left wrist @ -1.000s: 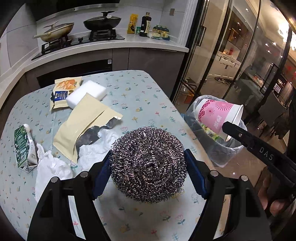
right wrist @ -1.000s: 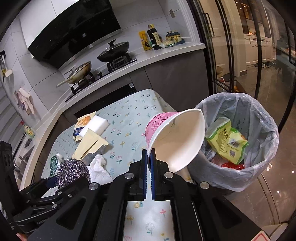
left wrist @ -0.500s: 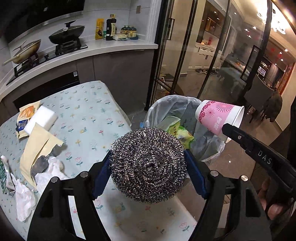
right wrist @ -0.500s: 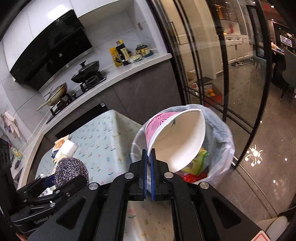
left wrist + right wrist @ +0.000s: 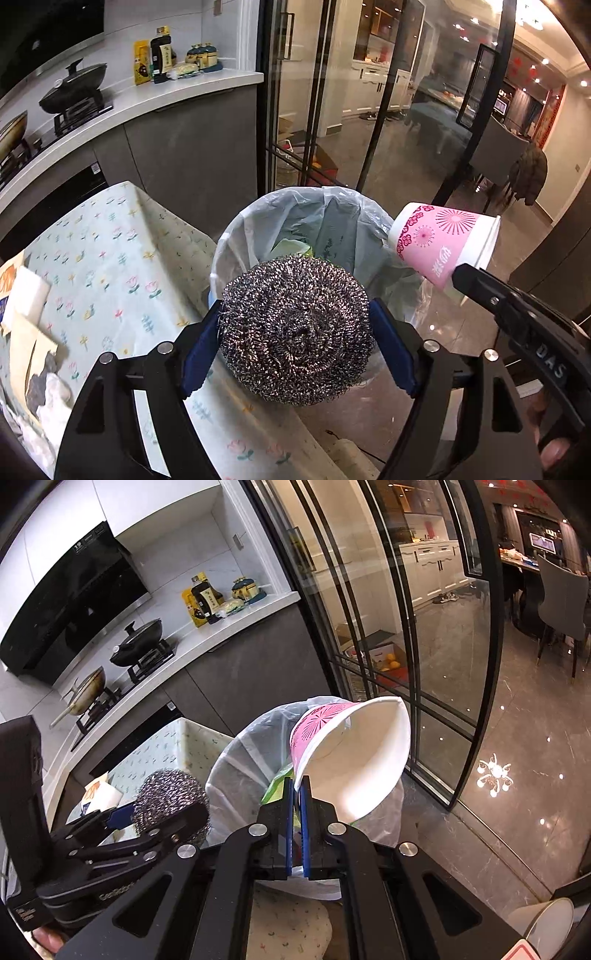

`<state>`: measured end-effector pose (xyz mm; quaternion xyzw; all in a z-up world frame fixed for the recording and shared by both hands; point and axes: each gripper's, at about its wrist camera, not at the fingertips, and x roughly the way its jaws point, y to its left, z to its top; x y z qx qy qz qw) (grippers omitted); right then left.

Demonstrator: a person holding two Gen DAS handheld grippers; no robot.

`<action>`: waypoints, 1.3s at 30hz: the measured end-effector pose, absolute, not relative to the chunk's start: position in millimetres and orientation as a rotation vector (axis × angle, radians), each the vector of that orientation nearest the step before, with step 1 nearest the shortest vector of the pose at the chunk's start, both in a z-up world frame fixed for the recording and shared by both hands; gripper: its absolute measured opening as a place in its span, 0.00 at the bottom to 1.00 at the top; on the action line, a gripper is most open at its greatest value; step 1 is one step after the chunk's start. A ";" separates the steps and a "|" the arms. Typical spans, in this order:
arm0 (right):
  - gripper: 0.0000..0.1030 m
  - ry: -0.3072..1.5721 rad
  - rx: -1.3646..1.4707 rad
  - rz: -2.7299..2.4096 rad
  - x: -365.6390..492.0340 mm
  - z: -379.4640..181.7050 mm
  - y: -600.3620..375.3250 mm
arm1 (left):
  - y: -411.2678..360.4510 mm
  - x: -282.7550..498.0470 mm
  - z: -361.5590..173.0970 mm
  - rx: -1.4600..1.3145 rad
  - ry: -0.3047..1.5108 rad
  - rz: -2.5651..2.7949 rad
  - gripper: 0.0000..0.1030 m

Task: Collect trash
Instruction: 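Carry the pink cup and scouring pad over the bin with both tools, then open the left tool to drop the pad while the right tool releases the cup, then move both tools back over the table toward the white wipes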

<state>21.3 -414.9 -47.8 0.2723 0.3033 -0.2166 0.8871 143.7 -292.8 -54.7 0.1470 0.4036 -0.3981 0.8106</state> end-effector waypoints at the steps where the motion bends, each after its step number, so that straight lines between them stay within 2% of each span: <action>1: 0.04 0.631 0.568 -0.453 21.9 -48.9 -415.5 | -297.0 146.1 -56.8 0.316 0.866 -0.853 0.73; 3: 0.04 0.633 0.574 -0.458 23.2 -51.2 -418.9 | -303.1 152.0 -60.3 0.313 0.870 -0.851 0.74; 4: 0.04 0.634 0.577 -0.459 23.5 -52.2 -420.5 | -305.4 154.9 -61.4 0.306 0.874 -0.853 0.80; 6: 0.04 0.637 0.579 -0.461 24.8 -52.8 -423.0 | -307.7 161.5 -61.7 0.288 0.878 -0.841 0.85; 18: 0.04 0.655 0.556 -0.410 55.2 -54.6 -413.3 | -279.2 182.2 -48.3 0.241 0.839 -0.734 0.87; 22: 0.11 0.655 0.536 -0.397 66.7 -51.8 -405.4 | -264.4 186.0 -47.8 0.239 0.831 -0.703 0.87; 24: 0.20 0.654 0.538 -0.395 68.8 -51.1 -402.2 | -257.9 187.1 -46.7 0.230 0.831 -0.692 0.87; 25: 0.21 0.650 0.537 -0.396 69.4 -50.1 -400.9 | -254.8 187.7 -46.2 0.226 0.831 -0.688 0.87; 39: 0.29 0.626 0.499 -0.385 69.2 -28.3 -374.2 | -212.2 185.7 -36.7 0.187 0.805 -0.638 0.87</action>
